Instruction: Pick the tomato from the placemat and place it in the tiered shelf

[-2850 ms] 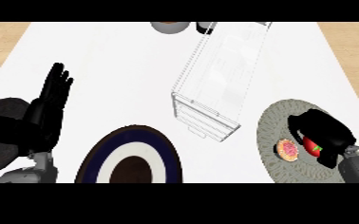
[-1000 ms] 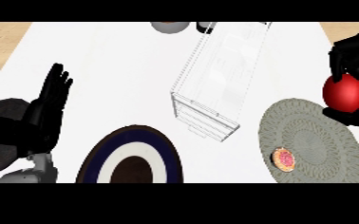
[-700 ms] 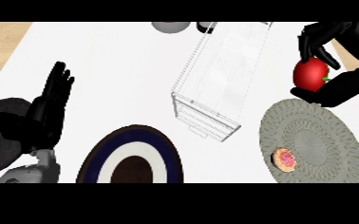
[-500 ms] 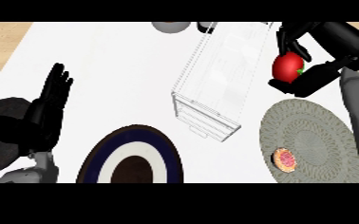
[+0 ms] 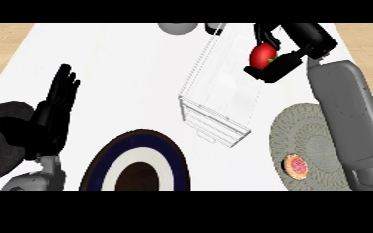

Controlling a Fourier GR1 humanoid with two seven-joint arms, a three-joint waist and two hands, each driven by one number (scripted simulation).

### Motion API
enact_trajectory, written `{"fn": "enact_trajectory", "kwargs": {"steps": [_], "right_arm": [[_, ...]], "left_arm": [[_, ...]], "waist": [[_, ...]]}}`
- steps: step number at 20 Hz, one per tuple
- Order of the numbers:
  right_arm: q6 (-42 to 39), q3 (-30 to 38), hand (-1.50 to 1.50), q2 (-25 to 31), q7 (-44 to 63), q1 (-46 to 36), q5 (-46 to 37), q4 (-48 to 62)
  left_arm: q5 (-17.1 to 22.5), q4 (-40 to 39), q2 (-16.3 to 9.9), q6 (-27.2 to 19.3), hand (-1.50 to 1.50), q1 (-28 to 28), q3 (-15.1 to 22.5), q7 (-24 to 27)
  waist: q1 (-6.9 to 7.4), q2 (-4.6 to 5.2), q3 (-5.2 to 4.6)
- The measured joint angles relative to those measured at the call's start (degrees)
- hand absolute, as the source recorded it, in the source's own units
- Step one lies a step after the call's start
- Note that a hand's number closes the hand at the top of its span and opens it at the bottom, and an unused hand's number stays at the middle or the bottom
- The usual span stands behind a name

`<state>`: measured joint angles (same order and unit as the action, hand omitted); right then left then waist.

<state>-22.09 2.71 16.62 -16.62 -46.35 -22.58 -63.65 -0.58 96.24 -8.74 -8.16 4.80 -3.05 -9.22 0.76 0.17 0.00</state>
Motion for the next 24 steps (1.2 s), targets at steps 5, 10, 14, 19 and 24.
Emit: {"fn": "enact_trajectory", "kwargs": {"steps": [5, 10, 14, 19, 24], "right_arm": [[3.8, -0.28, 1.5, -2.14, -3.33, -2.69, -2.73, 7.35], [4.2, 0.96, -1.5, -5.16, -1.23, -6.81, -1.98, 14.66], [3.11, 1.08, -1.5, -5.86, -2.41, -9.29, -2.11, 19.63], [1.98, 2.65, -1.5, -5.8, -6.43, -12.4, -1.29, 26.08], [-1.46, 6.49, -1.5, -5.74, -5.36, -14.69, 3.55, 26.31]], "left_arm": [[-0.16, 0.66, 0.01, 0.53, 0.0, -0.41, -0.27, 0.01], [-0.59, 0.62, 0.66, 0.27, 0.0, -0.19, -0.06, -0.19], [-0.36, 0.52, 0.83, 0.86, 0.0, -0.59, -0.21, 0.27], [-0.73, -0.01, 1.16, 0.91, 0.0, -0.63, -0.35, 1.03], [-0.44, -0.57, 0.98, 1.08, 0.0, 0.07, -1.16, 1.12]], "waist": [[0.09, 0.04, 0.01], [0.18, 0.04, 0.0], [0.16, 0.04, 0.0], [0.28, 0.1, 0.0], [-0.08, -0.02, 0.0]]}}
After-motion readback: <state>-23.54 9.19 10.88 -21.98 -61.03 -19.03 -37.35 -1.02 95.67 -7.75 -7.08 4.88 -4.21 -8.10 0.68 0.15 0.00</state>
